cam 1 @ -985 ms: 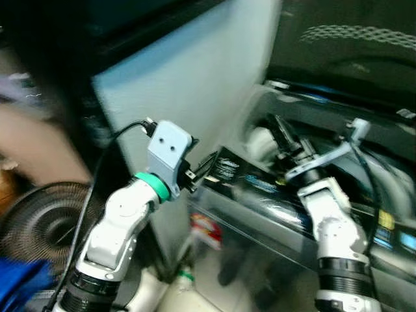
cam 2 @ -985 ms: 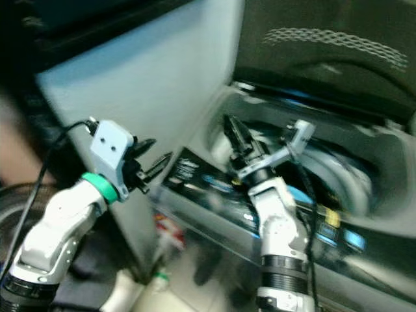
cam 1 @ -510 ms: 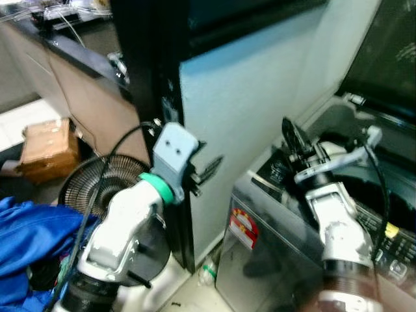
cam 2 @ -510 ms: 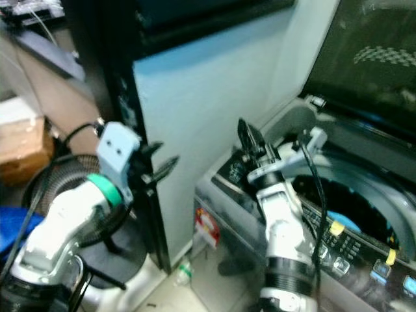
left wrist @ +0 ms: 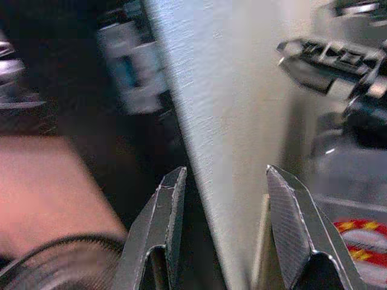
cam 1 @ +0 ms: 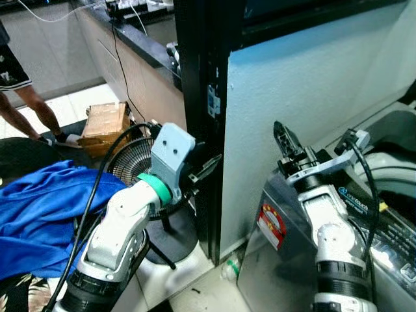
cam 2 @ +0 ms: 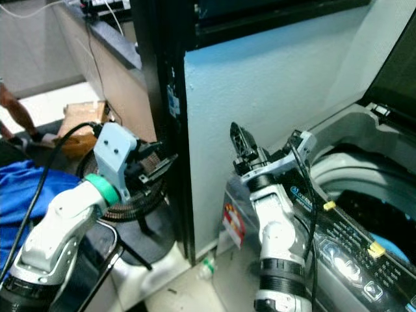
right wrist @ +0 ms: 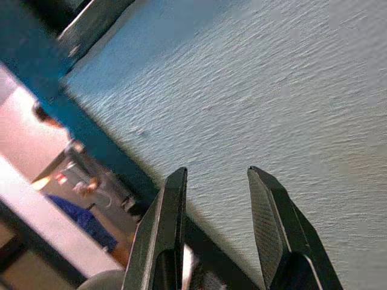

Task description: Clothes washing

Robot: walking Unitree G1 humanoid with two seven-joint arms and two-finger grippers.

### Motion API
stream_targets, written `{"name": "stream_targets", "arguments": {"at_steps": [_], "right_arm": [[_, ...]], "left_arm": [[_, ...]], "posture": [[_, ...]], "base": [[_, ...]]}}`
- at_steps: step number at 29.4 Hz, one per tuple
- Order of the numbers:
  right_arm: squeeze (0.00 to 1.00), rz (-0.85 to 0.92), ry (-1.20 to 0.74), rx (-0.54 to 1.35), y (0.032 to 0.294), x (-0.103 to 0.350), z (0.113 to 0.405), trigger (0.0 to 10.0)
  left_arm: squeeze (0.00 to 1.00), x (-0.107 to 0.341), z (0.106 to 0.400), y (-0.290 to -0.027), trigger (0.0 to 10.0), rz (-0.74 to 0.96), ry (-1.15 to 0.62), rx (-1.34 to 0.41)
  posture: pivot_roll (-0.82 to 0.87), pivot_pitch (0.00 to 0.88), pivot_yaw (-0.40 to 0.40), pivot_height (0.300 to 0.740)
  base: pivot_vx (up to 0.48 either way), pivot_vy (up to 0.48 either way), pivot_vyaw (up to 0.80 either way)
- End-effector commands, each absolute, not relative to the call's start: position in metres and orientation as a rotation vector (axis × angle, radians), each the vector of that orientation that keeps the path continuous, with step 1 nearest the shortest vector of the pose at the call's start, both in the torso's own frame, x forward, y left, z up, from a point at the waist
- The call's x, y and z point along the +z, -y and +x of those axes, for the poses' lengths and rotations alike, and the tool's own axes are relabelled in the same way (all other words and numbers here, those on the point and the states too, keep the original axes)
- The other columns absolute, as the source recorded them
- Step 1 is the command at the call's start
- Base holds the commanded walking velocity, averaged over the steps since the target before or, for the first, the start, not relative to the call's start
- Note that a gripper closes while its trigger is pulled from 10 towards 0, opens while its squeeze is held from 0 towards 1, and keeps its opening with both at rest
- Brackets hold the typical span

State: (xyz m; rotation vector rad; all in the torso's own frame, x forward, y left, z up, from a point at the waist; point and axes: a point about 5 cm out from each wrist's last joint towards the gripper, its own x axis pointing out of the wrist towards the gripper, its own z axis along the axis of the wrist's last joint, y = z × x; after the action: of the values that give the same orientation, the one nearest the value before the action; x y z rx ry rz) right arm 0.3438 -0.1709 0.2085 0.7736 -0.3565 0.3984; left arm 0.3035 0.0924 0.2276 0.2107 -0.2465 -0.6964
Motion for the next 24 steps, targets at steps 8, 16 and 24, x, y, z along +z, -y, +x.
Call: {"name": "stream_targets", "arguments": {"at_steps": [8,16,24], "right_arm": [[0.0,0.8,0.334,0.381,0.1695,0.2001,0.3431,10.0],[0.0,0.817,0.348,0.372,0.1716,0.2016,0.3431,10.0],[0.0,0.833,0.361,0.359,0.1748,0.2017,0.3417,10.0]], "left_arm": [[0.0,0.2256,0.3012,-0.0918,10.0,0.205,0.243,-0.712],[0.0,0.2264,0.3013,-0.0902,10.0,0.205,0.248,-0.724],[0.0,0.2265,0.3013,-0.0889,10.0,0.204,0.251,-0.732]], "posture": [[0.13,0.014,0.092,0.74],[0.13,0.007,0.097,0.74],[0.12,0.0,0.104,0.74]], "base": [[0.0,0.0,0.8],[0.0,0.0,0.8],[0.0,0.0,0.8]]}}
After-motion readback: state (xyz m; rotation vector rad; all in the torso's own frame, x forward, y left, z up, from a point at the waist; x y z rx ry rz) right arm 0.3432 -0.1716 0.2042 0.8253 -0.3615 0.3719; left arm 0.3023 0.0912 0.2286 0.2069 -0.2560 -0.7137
